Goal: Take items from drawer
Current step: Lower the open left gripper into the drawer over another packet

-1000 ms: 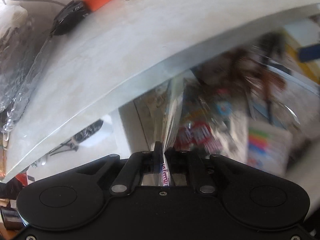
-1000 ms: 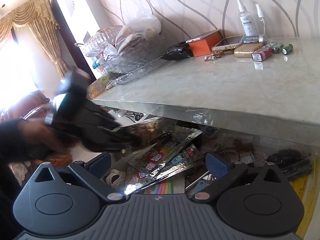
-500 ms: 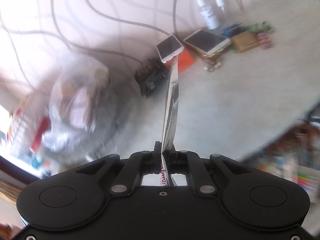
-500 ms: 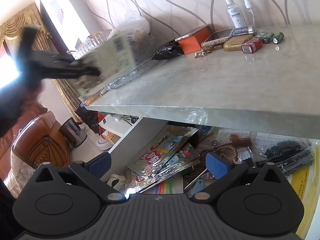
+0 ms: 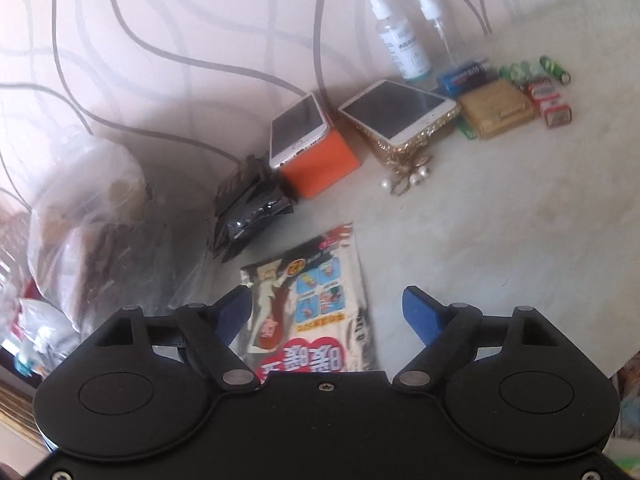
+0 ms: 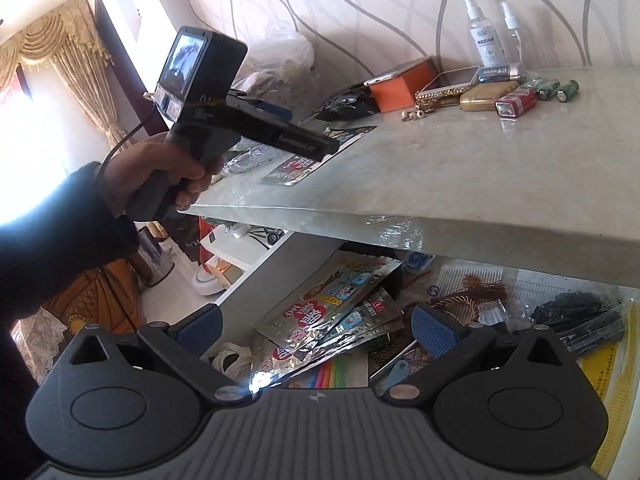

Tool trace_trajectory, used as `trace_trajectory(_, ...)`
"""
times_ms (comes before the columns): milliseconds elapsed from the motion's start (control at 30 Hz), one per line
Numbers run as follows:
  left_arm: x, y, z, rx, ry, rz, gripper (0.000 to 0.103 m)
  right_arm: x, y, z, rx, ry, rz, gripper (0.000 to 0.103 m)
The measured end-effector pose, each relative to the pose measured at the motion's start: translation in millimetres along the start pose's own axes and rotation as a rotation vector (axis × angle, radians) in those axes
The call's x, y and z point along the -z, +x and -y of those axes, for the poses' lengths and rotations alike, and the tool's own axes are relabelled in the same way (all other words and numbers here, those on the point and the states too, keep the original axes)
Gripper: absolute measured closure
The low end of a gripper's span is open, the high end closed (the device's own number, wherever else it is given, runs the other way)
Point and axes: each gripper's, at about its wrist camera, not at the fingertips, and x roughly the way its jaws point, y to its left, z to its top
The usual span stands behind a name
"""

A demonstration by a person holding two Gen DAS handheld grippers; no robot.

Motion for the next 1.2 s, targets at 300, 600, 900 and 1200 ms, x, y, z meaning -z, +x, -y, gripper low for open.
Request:
trace_trajectory(300, 37.0, -51.6, 19.3, 0.322, -0.032, -0.103, 0.02, -1.2, -1.8, 1.7, -0.013, -0.001, 0.002, 0.0)
trace_trajectory(600, 66.7, -20.6, 77.4, 0.324, 0.014, -0.241, 0.02, -1.2, -3.4, 1.7, -0.026, 0.016, 0.006, 0.0)
trace_trajectory(900, 79.9, 12.5, 79.1, 0.323, -0.06, -0.319, 0.015, -0.7, -3.9, 0.8, -0.021, 0.007, 0.011, 0.0)
trace_trajectory(1200, 85.9, 2.2, 86.9, 0.073, 0.114, -0.286, 0.009, -0.4, -5.4, 0.8, -0.024, 0.005, 0.015, 0.0)
